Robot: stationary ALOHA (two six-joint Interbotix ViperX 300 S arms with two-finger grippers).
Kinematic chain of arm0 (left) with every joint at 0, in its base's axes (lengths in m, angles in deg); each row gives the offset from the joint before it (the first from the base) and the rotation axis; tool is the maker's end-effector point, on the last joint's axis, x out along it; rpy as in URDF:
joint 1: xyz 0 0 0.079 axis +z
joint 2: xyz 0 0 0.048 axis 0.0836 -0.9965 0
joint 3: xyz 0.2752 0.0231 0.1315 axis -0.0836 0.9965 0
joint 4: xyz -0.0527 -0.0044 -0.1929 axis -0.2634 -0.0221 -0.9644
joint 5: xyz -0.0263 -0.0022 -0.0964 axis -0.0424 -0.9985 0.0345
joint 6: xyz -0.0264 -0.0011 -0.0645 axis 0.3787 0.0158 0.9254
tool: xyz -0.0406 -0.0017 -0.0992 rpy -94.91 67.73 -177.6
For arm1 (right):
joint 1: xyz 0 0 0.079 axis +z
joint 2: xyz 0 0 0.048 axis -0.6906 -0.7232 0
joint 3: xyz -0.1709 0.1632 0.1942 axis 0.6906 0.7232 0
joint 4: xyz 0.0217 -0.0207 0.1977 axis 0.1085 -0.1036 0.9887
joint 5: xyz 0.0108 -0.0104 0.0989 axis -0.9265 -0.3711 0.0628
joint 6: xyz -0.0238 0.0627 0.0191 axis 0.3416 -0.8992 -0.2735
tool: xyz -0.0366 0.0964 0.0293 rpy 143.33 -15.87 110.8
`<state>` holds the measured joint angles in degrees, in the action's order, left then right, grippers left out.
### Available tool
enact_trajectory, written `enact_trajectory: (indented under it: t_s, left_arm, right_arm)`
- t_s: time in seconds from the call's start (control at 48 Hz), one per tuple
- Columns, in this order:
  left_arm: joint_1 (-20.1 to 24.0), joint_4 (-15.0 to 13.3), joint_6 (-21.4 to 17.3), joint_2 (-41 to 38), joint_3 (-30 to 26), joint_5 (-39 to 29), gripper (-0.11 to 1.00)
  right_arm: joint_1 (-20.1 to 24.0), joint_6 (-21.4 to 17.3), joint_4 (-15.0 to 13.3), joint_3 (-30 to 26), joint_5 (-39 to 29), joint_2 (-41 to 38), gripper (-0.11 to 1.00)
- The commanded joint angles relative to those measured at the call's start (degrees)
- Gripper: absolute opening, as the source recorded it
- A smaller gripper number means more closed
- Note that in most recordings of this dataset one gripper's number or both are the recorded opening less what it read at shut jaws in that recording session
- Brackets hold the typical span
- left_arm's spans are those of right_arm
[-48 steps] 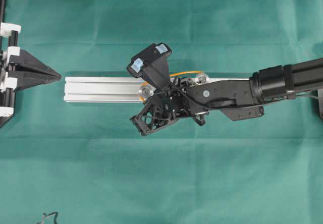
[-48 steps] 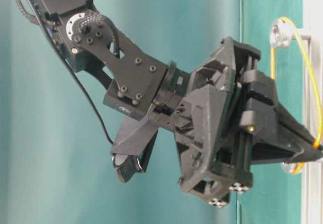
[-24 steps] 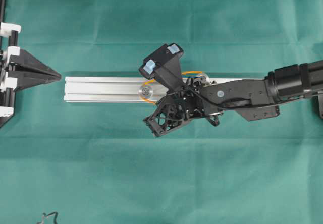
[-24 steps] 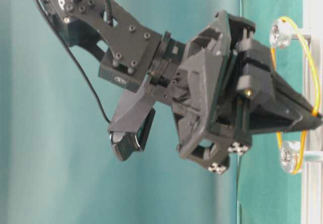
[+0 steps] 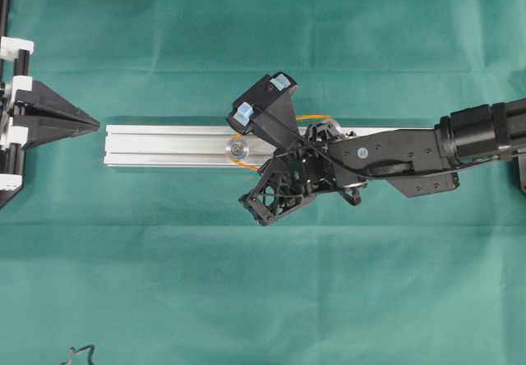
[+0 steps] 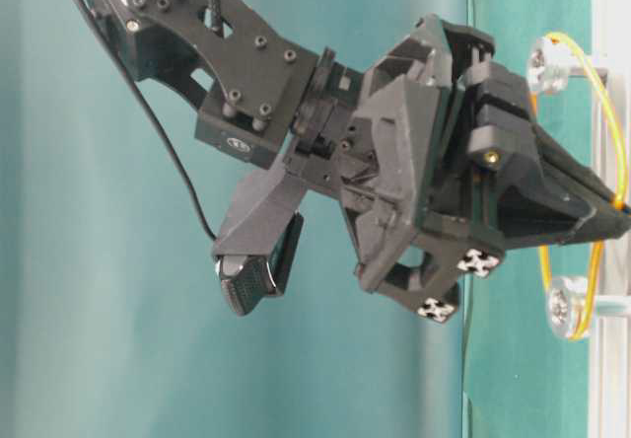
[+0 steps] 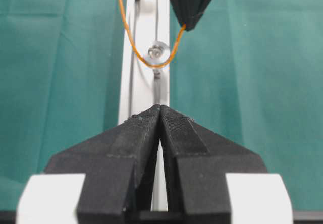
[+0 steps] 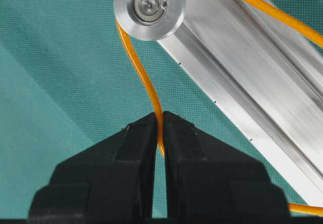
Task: Hook the rubber onto the shaft.
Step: 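Pull the ring down past the left knob with the right gripper, then open the right gripper to release the ring and withdraw right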
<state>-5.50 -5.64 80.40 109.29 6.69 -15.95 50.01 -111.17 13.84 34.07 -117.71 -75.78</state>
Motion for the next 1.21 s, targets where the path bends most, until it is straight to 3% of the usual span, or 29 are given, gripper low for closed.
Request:
enact_trajectory:
  t_s: [0.0, 0.312, 0.417, 0.583, 0.646, 0.792, 1.187]
  left_arm:
    - [-0.1, 0.1, 0.0, -0.4, -1.7, 0.3, 0.0]
    - [-0.1, 0.1, 0.0, -0.4, -1.7, 0.3, 0.0]
    - [-0.1, 0.1, 0.0, -0.4, -1.7, 0.3, 0.0]
    - [-0.1, 0.1, 0.0, -0.4, -1.7, 0.3, 0.0]
    - [0.0, 0.1, 0.0, -0.4, -1.7, 0.3, 0.0]
    - [-0.1, 0.1, 0.0, -0.4, -1.7, 0.3, 0.0]
    - [-0.1, 0.1, 0.0, -0.4, -1.7, 0.3, 0.0]
  right_arm:
    - [0.3, 0.1, -0.2, -0.4, 0.3, 2.3, 0.07]
    - [0.3, 0.0, -0.2, -0.4, 0.3, 2.3, 0.09]
    - [0.3, 0.0, -0.2, -0.4, 0.3, 2.3, 0.3]
    - [0.3, 0.0, -0.2, -0.4, 0.1, 2.3, 0.81]
    - [0.3, 0.1, -0.2, -0.4, 0.1, 2.3, 0.91]
    - [0.4, 0.1, -0.2, -0.4, 0.2, 2.3, 0.85]
    - [0.3, 1.7, -0.4, -0.9, -1.1, 5.7, 0.85]
